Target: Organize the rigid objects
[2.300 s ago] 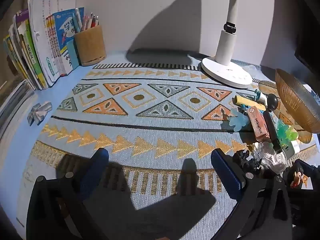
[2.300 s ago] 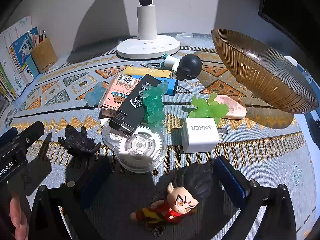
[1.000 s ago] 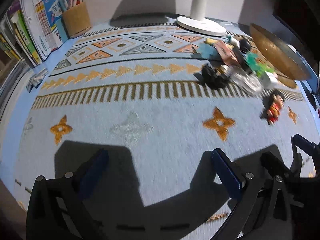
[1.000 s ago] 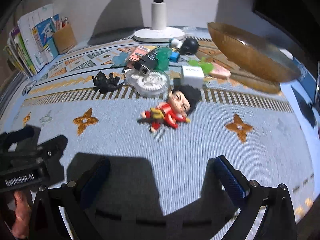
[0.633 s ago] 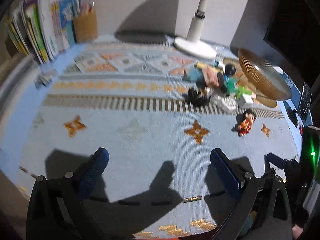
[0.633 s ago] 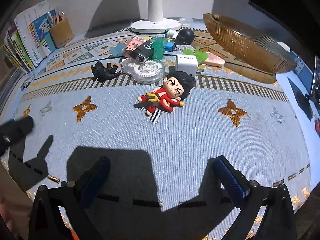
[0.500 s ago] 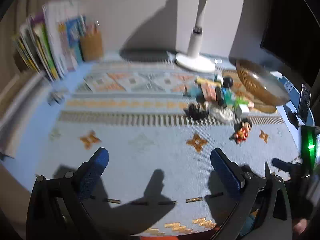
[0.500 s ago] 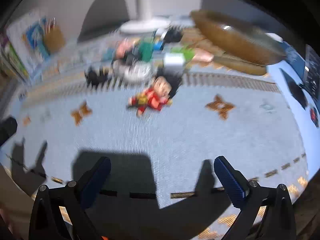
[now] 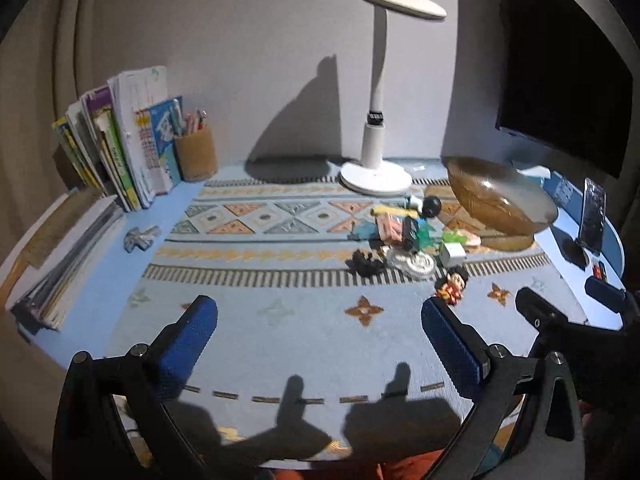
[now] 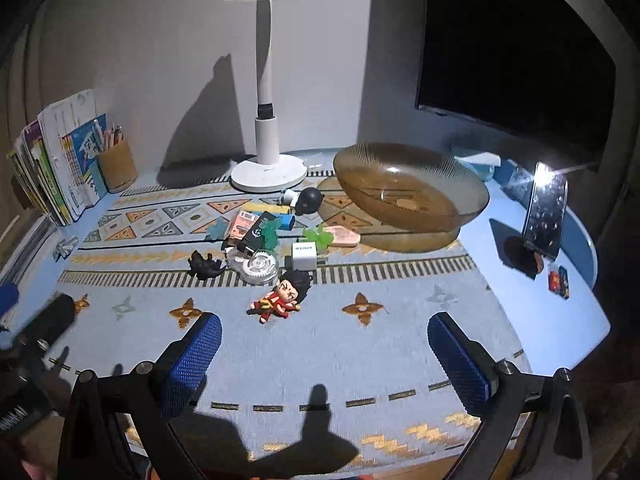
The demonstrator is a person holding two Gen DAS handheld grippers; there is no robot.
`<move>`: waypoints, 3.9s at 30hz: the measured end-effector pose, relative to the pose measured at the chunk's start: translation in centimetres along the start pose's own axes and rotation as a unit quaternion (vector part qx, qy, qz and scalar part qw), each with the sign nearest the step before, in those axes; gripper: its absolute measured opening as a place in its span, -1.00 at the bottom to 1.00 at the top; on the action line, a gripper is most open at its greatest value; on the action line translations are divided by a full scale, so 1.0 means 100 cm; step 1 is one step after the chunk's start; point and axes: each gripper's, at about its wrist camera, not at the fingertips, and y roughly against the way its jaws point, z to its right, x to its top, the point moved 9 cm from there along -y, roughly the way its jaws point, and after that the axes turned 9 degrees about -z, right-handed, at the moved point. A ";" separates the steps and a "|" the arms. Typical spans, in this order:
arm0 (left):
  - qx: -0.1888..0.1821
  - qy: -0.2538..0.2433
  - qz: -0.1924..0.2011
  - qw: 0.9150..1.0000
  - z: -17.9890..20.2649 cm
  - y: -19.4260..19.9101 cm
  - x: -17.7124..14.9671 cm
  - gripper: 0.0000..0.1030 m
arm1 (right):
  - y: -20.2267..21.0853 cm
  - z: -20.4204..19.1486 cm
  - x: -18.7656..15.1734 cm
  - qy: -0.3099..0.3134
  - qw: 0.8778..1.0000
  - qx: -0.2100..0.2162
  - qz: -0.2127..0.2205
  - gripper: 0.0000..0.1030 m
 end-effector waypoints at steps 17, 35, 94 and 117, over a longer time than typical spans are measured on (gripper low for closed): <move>-0.021 0.008 -0.015 1.000 0.004 -0.011 -0.009 0.98 | 0.005 -0.011 -0.004 0.001 1.000 -0.011 0.010 1.00; -0.033 -0.002 -0.028 0.999 0.007 -0.018 -0.014 0.98 | 0.000 -0.004 -0.006 -0.013 1.000 -0.003 0.000 1.00; -0.145 -0.118 -0.109 0.976 0.044 -0.159 0.063 -0.19 | -0.124 0.015 0.062 -0.036 0.992 0.085 -0.091 -0.12; -0.257 -0.270 -0.089 0.924 0.304 -0.175 0.167 -0.19 | -0.166 0.187 0.155 -0.060 0.991 0.009 -0.116 -0.12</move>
